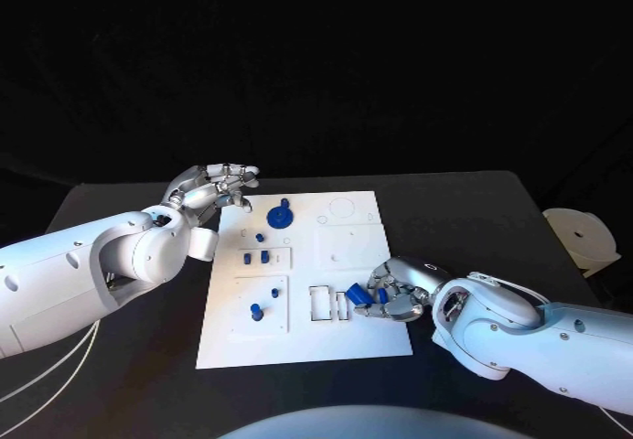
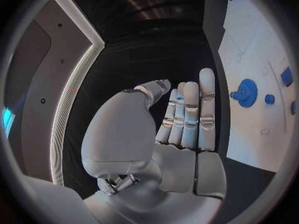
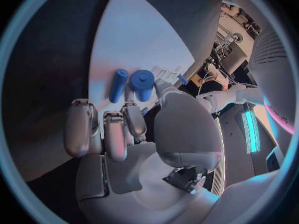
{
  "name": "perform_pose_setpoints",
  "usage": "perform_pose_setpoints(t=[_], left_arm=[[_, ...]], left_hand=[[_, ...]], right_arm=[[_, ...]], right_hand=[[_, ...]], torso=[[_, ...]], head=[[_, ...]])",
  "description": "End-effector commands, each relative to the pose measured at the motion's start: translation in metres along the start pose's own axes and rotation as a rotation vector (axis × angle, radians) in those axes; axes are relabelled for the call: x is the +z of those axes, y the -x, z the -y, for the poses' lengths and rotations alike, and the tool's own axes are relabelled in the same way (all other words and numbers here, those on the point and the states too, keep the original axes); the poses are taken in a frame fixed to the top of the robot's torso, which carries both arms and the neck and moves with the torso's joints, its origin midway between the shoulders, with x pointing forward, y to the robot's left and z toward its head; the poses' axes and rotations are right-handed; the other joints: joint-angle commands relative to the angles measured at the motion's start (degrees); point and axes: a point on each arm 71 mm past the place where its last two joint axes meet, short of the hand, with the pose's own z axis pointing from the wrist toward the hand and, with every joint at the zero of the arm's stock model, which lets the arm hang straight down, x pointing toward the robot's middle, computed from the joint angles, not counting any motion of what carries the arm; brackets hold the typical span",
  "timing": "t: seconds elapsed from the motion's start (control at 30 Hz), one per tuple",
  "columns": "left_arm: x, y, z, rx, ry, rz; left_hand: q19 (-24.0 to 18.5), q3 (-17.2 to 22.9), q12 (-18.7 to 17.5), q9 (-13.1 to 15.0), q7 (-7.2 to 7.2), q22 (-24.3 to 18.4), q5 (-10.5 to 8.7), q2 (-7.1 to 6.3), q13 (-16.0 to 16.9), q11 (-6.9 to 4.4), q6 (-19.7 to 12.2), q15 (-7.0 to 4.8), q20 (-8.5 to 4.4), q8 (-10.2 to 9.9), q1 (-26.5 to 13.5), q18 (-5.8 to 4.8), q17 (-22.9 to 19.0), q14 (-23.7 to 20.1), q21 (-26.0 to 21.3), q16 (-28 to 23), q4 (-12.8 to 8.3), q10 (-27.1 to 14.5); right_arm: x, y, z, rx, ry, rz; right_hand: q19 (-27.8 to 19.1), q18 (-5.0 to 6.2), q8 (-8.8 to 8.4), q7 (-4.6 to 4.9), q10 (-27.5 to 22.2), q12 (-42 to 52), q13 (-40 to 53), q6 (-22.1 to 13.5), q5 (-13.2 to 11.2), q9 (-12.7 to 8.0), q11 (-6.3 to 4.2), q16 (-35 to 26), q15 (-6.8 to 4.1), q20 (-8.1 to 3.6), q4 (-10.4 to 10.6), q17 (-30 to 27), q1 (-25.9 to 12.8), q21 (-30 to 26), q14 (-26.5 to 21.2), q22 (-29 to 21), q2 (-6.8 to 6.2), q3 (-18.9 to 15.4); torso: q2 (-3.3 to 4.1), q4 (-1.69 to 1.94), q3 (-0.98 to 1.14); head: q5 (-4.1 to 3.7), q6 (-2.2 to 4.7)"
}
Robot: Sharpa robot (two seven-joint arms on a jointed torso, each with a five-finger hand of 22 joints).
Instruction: Assemble the parts on the task board
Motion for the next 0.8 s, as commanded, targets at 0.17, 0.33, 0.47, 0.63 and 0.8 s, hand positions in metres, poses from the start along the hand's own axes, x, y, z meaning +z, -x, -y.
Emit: perform_pose_setpoints(t=[0.17,0.33,0.47,0.63,0.8], left_arm=[[0.000,-0.003,0.001,-0.007,-0.008,-0.025],[0.000,-0.003,0.001,-0.007,-0.007,-0.025],[0.000,-0.003,0.001,-0.007,-0.007,-0.025],[0.000,-0.003,0.001,-0.007,-0.007,-0.025],[0.000,-0.003,0.001,-0.007,-0.008,-0.025]], left_hand=[[0.0,-0.2,0.3,-0.1,0.01,0.0,0.26,-0.04,0.1,0.05,-0.4,-0.11,0.51,0.2,-0.4,0.77,-0.1,-0.3,-0.2,-0.1,0.1,-0.3],[0.0,-0.2,0.3,-0.1,0.01,0.0,0.26,-0.04,0.1,0.05,-0.4,-0.11,0.51,0.2,-0.4,0.77,-0.1,-0.3,-0.2,-0.1,0.1,-0.3],[0.0,-0.2,0.3,-0.1,0.01,0.0,0.26,-0.04,0.1,0.05,-0.4,-0.11,0.51,0.2,-0.4,0.77,-0.1,-0.3,-0.2,-0.1,0.1,-0.3],[0.0,-0.2,0.4,-0.1,0.00,-0.1,0.28,0.01,0.1,0.04,-0.4,-0.10,0.53,0.3,-0.4,0.79,-0.1,-0.3,-0.3,-0.1,0.2,-0.4],[0.0,-0.2,0.4,-0.1,0.00,-0.1,0.28,0.01,0.1,0.04,-0.4,-0.10,0.53,0.3,-0.4,0.79,-0.1,-0.3,-0.3,-0.1,0.2,-0.4]], right_arm=[[0.000,-0.008,0.003,-0.007,-0.046,-0.013],[-0.001,-0.006,0.001,0.029,-0.035,0.022],[-0.004,-0.004,-0.003,0.075,-0.019,0.053],[-0.008,0.002,-0.010,0.149,0.008,0.103],[-0.008,0.005,-0.018,0.204,0.027,0.123]], right_hand=[[0.1,-1.06,0.14,-0.53,0.7,0.7,0.9,1.4,1.7,0.0,-0.32,0.4,-0.63,-0.29,-0.4,5.3,3.1,-0.3,4.1,5.7,1.75,-0.1],[0.4,-1.15,0.62,-1.09,1.4,1.4,1.8,2.9,2.2,0.0,-0.79,0.6,-1.00,-0.55,-0.4,5.9,4.9,0.1,4.3,6.0,2.84,0.6],[0.7,-1.28,0.93,-1.75,1.8,1.8,2.4,4.1,2.6,0.0,-1.37,0.8,-1.47,-0.93,-0.6,6.6,6.7,0.8,4.4,6.5,3.65,1.8],[0.9,-1.36,1.12,-2.24,2.2,2.0,2.8,5.0,3.1,0.0,-1.81,1.0,-1.85,-1.29,-0.9,7.0,8.1,1.1,4.5,6.7,4.06,3.1],[1.1,-1.44,1.08,-2.50,2.2,1.8,2.7,5.3,2.5,0.0,-2.09,1.1,-2.13,-1.60,-1.3,7.4,9.4,1.4,4.6,7.0,4.31,4.9]], torso=[[-0.11,0.07,-0.12],[-0.15,-0.05,-0.03],[-0.17,-0.01,-0.03],[-0.17,0.04,-0.06],[-0.16,0.05,-0.07]], head=[[0.09,-0.07],[0.14,0.10],[0.21,0.19],[0.28,0.27],[0.35,0.40]])
